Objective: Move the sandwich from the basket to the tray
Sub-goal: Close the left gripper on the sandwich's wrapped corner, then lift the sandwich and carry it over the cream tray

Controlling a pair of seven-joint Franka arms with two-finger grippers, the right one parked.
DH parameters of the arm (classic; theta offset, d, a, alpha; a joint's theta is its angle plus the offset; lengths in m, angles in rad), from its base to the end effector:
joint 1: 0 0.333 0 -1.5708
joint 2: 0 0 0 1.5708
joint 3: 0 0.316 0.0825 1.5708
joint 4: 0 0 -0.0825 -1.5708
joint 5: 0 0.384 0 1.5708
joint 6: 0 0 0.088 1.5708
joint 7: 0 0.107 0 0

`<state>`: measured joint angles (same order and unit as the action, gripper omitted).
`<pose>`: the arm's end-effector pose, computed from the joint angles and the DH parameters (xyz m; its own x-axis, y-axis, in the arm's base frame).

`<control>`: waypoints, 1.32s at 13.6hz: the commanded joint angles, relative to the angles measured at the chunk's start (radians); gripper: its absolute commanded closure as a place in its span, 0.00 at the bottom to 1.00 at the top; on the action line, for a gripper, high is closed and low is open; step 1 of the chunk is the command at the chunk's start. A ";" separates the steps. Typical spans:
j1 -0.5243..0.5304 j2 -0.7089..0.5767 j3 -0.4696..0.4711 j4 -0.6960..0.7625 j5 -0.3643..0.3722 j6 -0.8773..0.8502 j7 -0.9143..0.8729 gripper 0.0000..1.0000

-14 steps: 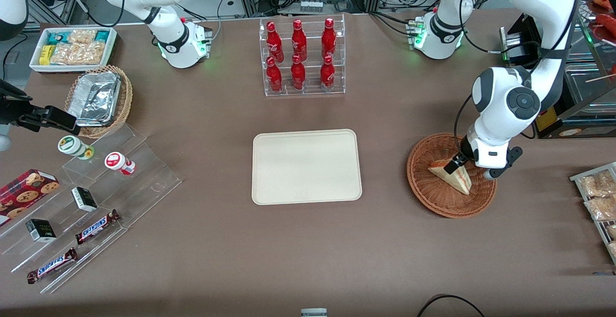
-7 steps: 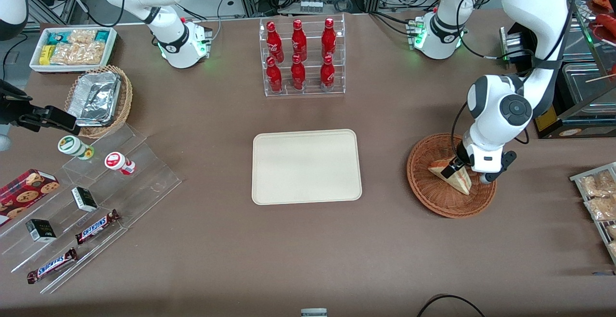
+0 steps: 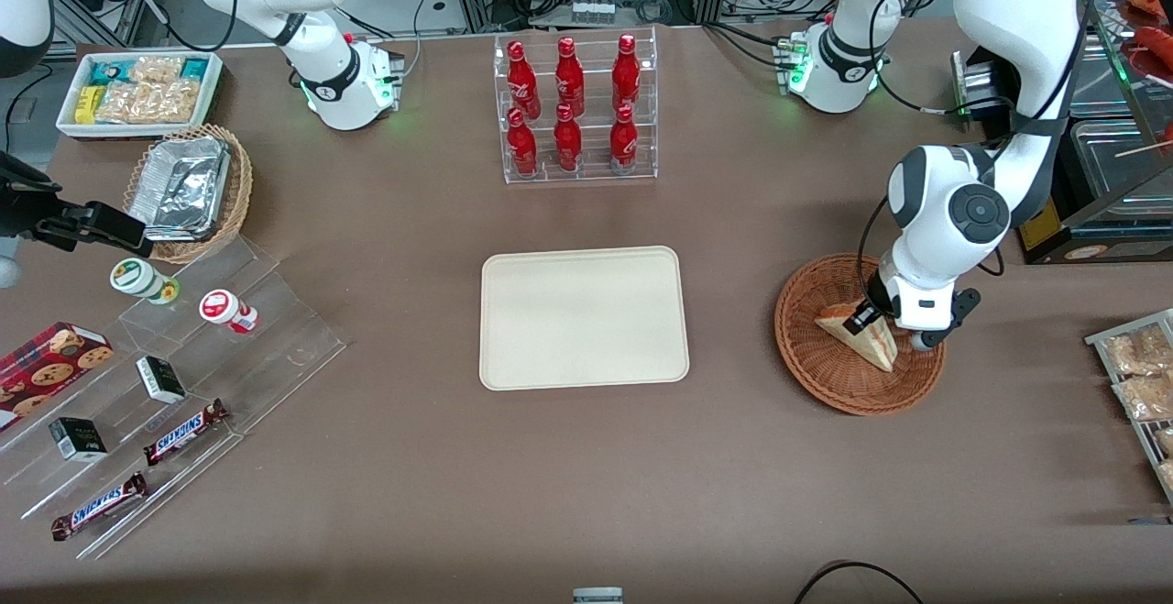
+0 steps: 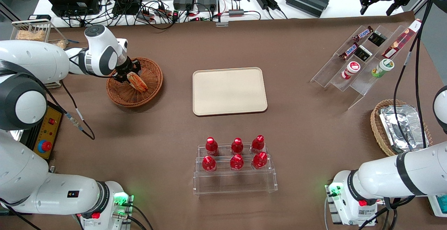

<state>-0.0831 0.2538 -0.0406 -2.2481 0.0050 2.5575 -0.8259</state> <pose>0.5442 -0.0678 0.2575 0.7642 0.6442 0.0325 0.6427 -0.7647 0.0459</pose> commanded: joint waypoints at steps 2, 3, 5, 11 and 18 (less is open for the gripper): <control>-0.003 -0.007 0.001 0.013 0.003 0.006 -0.006 0.89; -0.003 -0.014 0.001 0.022 0.007 -0.016 -0.004 0.89; -0.007 -0.033 -0.001 0.074 0.013 -0.125 -0.002 0.89; -0.078 -0.102 -0.018 0.326 0.018 -0.523 0.002 0.88; -0.341 0.028 -0.021 0.599 0.010 -0.623 -0.010 0.88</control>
<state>-0.3507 0.1888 -0.0728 -1.7587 0.0094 1.9544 -0.8231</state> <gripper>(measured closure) 0.850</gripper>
